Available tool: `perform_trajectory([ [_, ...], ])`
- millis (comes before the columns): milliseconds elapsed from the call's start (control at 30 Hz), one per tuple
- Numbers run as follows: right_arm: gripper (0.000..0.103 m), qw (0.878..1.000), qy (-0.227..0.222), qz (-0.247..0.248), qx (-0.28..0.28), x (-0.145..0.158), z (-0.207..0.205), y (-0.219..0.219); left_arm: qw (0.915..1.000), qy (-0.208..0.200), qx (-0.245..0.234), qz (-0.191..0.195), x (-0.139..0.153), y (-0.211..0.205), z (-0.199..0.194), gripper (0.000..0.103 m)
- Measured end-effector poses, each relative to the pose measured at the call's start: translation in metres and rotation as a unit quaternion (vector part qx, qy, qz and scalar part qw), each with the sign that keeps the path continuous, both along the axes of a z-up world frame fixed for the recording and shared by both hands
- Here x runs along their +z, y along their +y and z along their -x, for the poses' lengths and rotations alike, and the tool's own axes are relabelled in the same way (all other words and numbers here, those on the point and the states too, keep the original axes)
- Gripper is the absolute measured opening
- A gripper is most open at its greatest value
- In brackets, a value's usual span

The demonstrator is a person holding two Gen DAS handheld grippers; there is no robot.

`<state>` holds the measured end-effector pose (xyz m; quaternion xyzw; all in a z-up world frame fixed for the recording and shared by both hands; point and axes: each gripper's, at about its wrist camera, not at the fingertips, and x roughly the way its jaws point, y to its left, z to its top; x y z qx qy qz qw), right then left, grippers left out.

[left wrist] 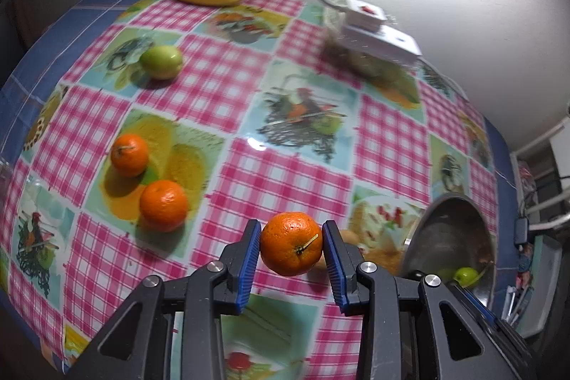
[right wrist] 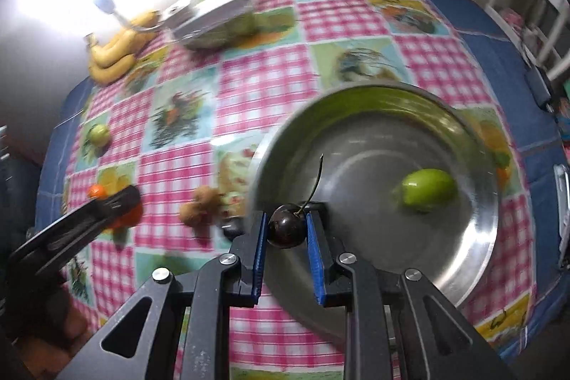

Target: Organize fruits

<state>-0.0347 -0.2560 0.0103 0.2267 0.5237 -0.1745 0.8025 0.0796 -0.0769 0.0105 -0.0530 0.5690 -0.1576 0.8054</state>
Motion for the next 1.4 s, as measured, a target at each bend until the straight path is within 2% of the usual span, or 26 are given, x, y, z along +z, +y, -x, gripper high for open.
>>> perform_trajectory([
  [333,0.023,0.997,0.011,-0.016,-0.079,-0.007,0.032,-0.057,0.9951,-0.026,-0.096,0.000,0.022,-0.056,0.037,0.038],
  [533,0.023,0.996,0.014,-0.017,-0.089,-0.004,0.044,-0.068,0.9878,-0.018,-0.155,-0.010,0.018,-0.091,0.063,0.038],
  [700,0.023,0.995,0.031,-0.025,-0.089,-0.014,0.047,-0.074,0.9800,-0.013,-0.197,-0.023,0.009,-0.114,0.081,0.038],
  [933,0.024,0.994,0.050,-0.042,-0.083,-0.029,0.046,-0.074,0.9768,0.006,-0.210,-0.040,-0.009,-0.124,0.085,0.038],
  [1400,0.024,0.991,0.077,-0.064,-0.094,-0.052,0.046,-0.077,0.9768,0.044,-0.207,-0.034,-0.032,-0.129,0.080,0.038],
])
